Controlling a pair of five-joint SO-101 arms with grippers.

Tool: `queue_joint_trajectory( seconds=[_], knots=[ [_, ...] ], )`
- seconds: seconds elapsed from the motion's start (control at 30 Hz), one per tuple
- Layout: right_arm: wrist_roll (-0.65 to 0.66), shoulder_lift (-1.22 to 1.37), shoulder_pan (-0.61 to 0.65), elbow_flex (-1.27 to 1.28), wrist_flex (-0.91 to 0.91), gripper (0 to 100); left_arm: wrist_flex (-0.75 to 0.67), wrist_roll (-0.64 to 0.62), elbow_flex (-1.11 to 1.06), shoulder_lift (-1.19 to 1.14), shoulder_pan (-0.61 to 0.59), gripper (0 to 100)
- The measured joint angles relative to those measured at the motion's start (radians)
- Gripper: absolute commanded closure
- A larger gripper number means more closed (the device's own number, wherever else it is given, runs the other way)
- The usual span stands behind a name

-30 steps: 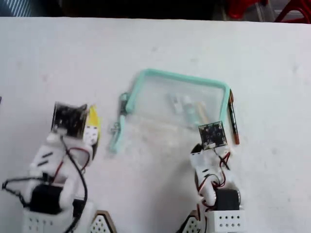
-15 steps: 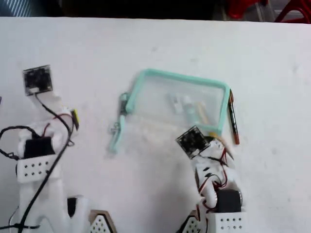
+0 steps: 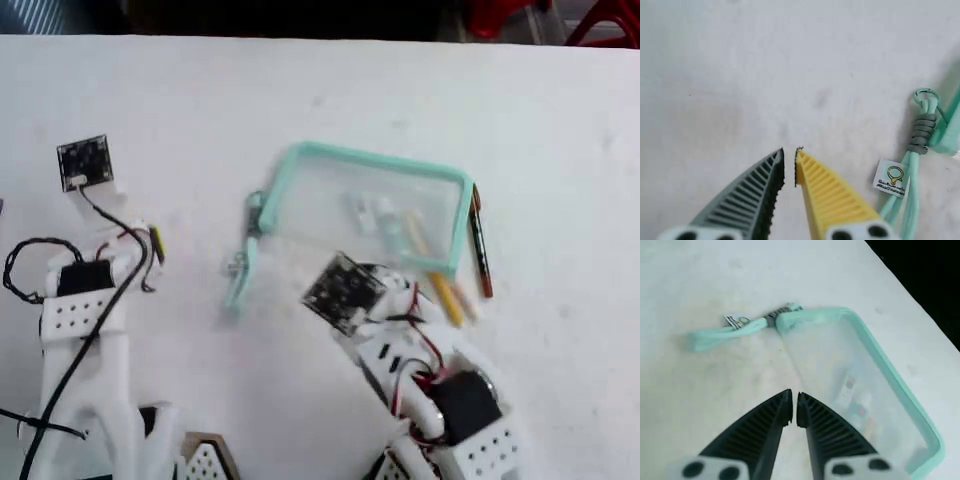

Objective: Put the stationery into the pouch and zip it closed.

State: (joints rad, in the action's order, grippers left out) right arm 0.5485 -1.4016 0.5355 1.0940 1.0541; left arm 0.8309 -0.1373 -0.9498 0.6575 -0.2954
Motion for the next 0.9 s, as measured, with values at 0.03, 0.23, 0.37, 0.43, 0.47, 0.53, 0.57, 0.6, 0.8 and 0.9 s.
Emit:
queue_joint_trajectory(
  seconds=[0.03, 0.23, 0.37, 0.43, 0.47, 0.53, 0.57, 0.6, 0.8, 0.9],
  knots=[
    [-0.012, 0.066, 0.032, -0.052, 0.0, 97.4, 0.0, 0.0, 0.002, 0.0, 0.0, 93],
    [-0.189, 0.535, 0.201, -0.365, 0.002, 97.4, -0.048, 0.0, -0.009, 0.0, 0.0, 93],
    [-0.296, 0.838, 0.229, -0.557, 0.002, 97.3, -0.127, 0.0, -0.038, -0.002, -0.003, 93],
    [-0.348, 0.97, 0.23, -0.643, 0.002, 97.3, -0.141, -0.006, -0.038, -0.003, -0.026, 93],
    [-0.382, 1.031, 0.233, -0.681, -0.003, 97.3, -0.144, -0.018, -0.038, -0.003, -0.04, 93],
    [-0.466, 1.151, 0.252, -0.749, -0.028, 97.3, -0.147, -0.072, -0.038, -0.003, -0.075, 93],
    [-0.509, 1.204, 0.261, -0.775, -0.041, 97.3, -0.147, -0.112, -0.038, -0.003, -0.097, 93],
    [-0.552, 1.263, 0.27, -0.798, -0.055, 97.3, -0.147, -0.149, -0.038, -0.003, -0.12, 93],
    [-0.764, 1.577, 0.292, -0.911, -0.115, 92.0, -0.15, -0.247, -0.038, -0.003, -0.186, 93],
    [-0.878, 1.703, 0.279, -0.988, -0.117, 80.5, -0.15, -0.25, -0.038, -0.003, -0.186, 93]
  ],
)
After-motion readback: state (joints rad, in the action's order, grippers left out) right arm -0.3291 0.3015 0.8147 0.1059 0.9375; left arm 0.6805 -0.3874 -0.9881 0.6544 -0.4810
